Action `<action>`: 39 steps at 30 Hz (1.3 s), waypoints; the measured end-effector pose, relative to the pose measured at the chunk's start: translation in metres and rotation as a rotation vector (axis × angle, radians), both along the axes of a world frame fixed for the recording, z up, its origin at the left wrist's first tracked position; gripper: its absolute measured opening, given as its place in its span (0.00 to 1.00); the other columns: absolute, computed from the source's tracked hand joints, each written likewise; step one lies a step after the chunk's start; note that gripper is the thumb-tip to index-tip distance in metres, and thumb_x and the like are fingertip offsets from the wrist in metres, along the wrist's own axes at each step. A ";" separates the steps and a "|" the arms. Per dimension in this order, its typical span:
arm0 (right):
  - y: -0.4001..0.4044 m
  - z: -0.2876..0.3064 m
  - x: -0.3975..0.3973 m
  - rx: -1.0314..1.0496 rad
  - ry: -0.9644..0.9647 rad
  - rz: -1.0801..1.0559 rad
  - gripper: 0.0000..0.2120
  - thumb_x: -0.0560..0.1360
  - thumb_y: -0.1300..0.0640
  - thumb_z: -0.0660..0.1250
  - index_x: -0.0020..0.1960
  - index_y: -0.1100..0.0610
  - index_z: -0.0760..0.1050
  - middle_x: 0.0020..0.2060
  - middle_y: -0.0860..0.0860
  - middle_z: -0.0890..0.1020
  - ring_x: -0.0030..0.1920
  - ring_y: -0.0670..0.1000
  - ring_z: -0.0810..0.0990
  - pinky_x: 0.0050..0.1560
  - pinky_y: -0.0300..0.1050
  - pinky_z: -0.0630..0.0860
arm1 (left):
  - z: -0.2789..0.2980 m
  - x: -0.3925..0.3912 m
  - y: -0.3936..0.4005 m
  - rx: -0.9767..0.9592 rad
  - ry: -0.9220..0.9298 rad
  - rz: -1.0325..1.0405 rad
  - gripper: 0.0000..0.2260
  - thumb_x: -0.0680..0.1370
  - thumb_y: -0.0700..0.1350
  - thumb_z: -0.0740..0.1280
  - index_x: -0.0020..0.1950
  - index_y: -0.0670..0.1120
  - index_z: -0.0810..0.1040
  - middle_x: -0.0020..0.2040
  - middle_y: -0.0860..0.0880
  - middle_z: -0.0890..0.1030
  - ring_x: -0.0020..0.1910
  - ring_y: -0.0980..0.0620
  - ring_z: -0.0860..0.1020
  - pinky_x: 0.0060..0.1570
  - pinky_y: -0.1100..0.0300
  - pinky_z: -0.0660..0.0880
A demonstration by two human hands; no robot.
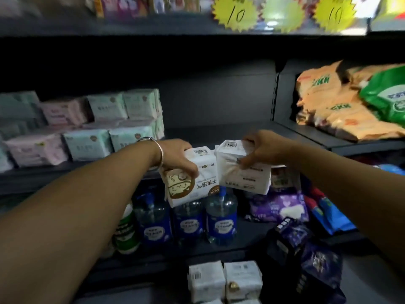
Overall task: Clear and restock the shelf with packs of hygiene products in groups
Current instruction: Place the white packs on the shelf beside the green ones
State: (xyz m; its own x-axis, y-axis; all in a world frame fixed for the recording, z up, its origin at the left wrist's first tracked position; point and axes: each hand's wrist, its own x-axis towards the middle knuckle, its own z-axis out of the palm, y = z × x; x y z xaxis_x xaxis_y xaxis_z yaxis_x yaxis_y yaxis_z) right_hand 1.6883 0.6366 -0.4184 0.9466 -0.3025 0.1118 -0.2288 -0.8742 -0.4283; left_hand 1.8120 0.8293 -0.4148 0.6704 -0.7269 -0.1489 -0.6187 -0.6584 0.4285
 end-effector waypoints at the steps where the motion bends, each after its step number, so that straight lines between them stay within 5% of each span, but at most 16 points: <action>1: -0.006 0.004 0.002 0.008 -0.034 -0.026 0.15 0.64 0.55 0.77 0.46 0.58 0.76 0.44 0.53 0.80 0.44 0.53 0.78 0.43 0.45 0.75 | 0.006 0.002 -0.005 -0.022 -0.026 0.012 0.17 0.69 0.46 0.74 0.54 0.48 0.73 0.44 0.51 0.82 0.39 0.54 0.81 0.30 0.64 0.78; 3: -0.020 0.012 0.007 0.057 -0.091 -0.087 0.20 0.64 0.55 0.78 0.52 0.59 0.76 0.47 0.53 0.81 0.48 0.54 0.80 0.50 0.48 0.78 | 0.014 0.006 -0.016 -0.091 -0.056 0.056 0.20 0.70 0.47 0.73 0.58 0.48 0.70 0.47 0.50 0.81 0.39 0.54 0.80 0.28 0.67 0.75; 8: -0.050 0.022 0.028 0.075 -0.185 -0.173 0.23 0.64 0.53 0.76 0.55 0.56 0.73 0.50 0.53 0.80 0.52 0.55 0.79 0.61 0.57 0.72 | 0.021 0.035 -0.041 -0.374 -0.058 0.155 0.39 0.69 0.48 0.71 0.73 0.62 0.51 0.60 0.48 0.71 0.51 0.45 0.78 0.51 0.53 0.78; 11: -0.057 0.020 0.052 0.056 -0.217 -0.214 0.24 0.65 0.51 0.75 0.58 0.55 0.70 0.50 0.51 0.78 0.52 0.53 0.78 0.63 0.57 0.70 | 0.021 0.054 -0.055 -0.560 -0.055 0.234 0.34 0.68 0.47 0.71 0.69 0.63 0.58 0.61 0.47 0.71 0.51 0.45 0.78 0.47 0.54 0.78; 18: -0.079 0.017 0.103 -0.133 -0.213 -0.312 0.28 0.68 0.48 0.72 0.63 0.55 0.67 0.51 0.51 0.78 0.53 0.52 0.75 0.62 0.53 0.63 | 0.010 0.103 -0.083 -0.875 -0.054 0.433 0.32 0.68 0.45 0.75 0.63 0.45 0.60 0.59 0.47 0.71 0.57 0.48 0.72 0.50 0.58 0.68; 25: -0.097 0.020 0.163 -0.126 -0.277 -0.293 0.29 0.68 0.47 0.72 0.64 0.55 0.67 0.53 0.52 0.79 0.55 0.54 0.76 0.60 0.51 0.63 | -0.011 0.159 -0.111 -0.983 0.065 0.516 0.33 0.66 0.44 0.76 0.64 0.46 0.61 0.60 0.47 0.71 0.51 0.49 0.75 0.45 0.57 0.73; 27: -0.103 0.020 0.176 -0.159 -0.288 -0.287 0.29 0.68 0.48 0.72 0.64 0.56 0.67 0.54 0.52 0.79 0.56 0.54 0.75 0.59 0.50 0.62 | -0.017 0.175 -0.119 -1.023 0.165 0.501 0.38 0.63 0.42 0.77 0.66 0.52 0.59 0.62 0.49 0.69 0.55 0.47 0.74 0.52 0.51 0.77; 31: -0.112 0.013 0.197 -0.282 -0.284 -0.263 0.28 0.67 0.48 0.71 0.63 0.56 0.68 0.56 0.52 0.77 0.58 0.55 0.73 0.54 0.47 0.60 | -0.035 0.205 -0.121 -1.025 0.420 0.400 0.39 0.63 0.32 0.76 0.66 0.54 0.62 0.61 0.48 0.73 0.59 0.45 0.74 0.59 0.46 0.75; 35: -0.114 0.001 0.215 -0.300 -0.297 -0.202 0.29 0.66 0.46 0.72 0.63 0.54 0.68 0.57 0.51 0.76 0.60 0.54 0.71 0.54 0.46 0.59 | -0.051 0.224 -0.117 -0.821 0.211 0.442 0.38 0.64 0.35 0.77 0.68 0.49 0.63 0.60 0.48 0.73 0.57 0.49 0.72 0.56 0.54 0.72; 39: -0.111 -0.006 0.224 -0.253 -0.280 -0.132 0.31 0.67 0.45 0.71 0.65 0.53 0.66 0.59 0.50 0.75 0.62 0.53 0.70 0.60 0.48 0.59 | -0.051 0.230 -0.115 -0.532 -0.009 0.566 0.42 0.62 0.40 0.79 0.70 0.50 0.60 0.63 0.46 0.73 0.60 0.45 0.73 0.61 0.50 0.72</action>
